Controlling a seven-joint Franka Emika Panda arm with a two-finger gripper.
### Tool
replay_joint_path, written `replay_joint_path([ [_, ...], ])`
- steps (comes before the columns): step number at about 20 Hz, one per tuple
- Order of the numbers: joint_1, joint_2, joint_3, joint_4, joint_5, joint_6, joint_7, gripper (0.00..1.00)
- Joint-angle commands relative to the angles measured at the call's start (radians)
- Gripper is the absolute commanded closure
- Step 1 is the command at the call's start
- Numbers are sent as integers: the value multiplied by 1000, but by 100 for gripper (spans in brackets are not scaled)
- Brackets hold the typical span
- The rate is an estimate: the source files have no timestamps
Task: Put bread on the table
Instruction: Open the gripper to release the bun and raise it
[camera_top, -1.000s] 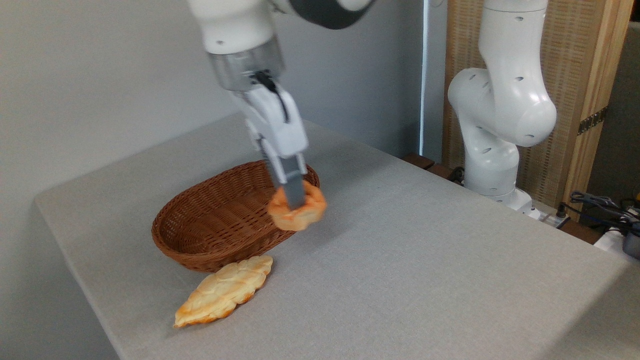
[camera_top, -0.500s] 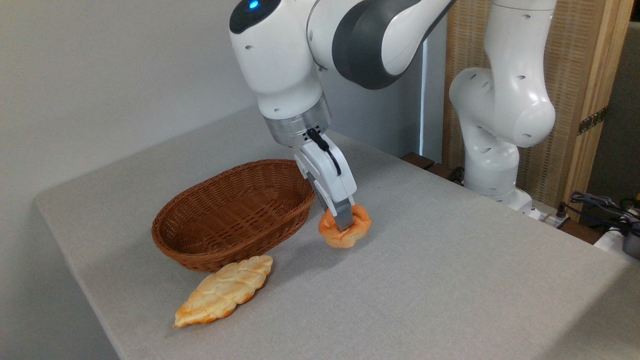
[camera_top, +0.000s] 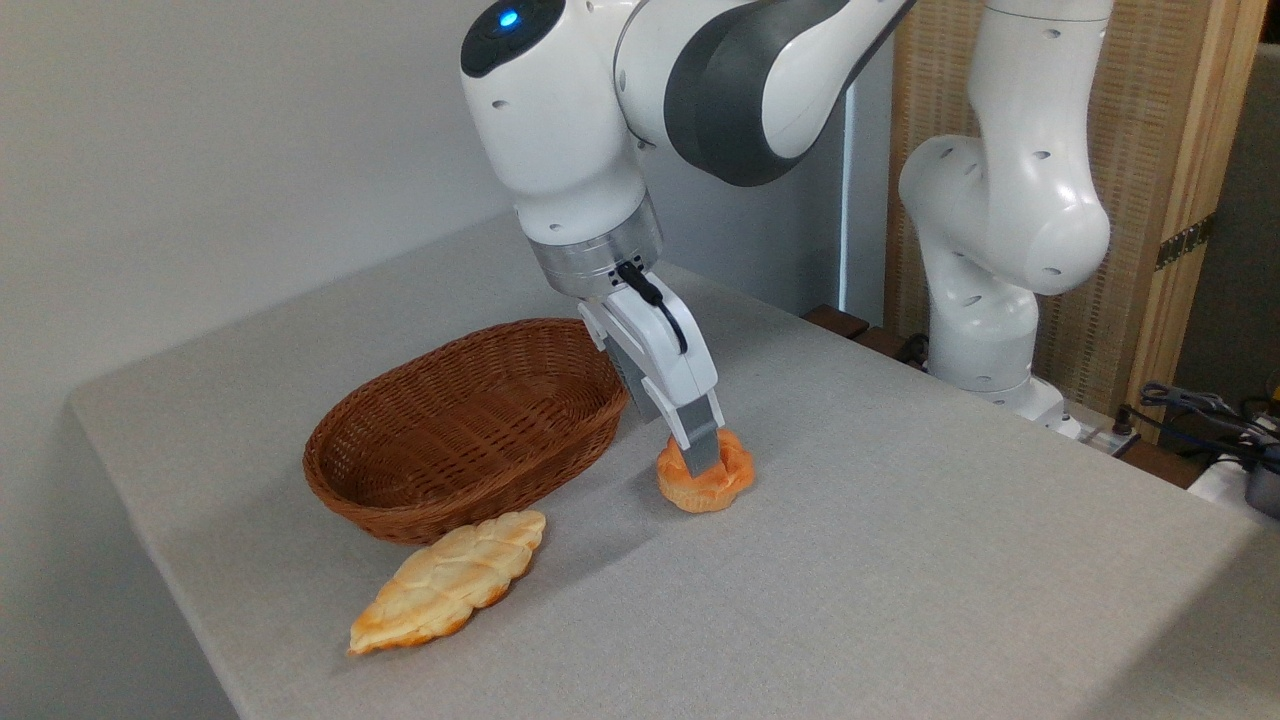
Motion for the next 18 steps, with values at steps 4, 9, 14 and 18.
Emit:
replay_joint_path([
  [4,-18,-18,9,71,-12,10,-70,0],
  [9,-18,-8,-10,240,-22,3,-112,0],
  [14,-14,35,-40,347,-65,2,-164,0],
  [18,3,104,-88,437,-65,-22,-237,0],
])
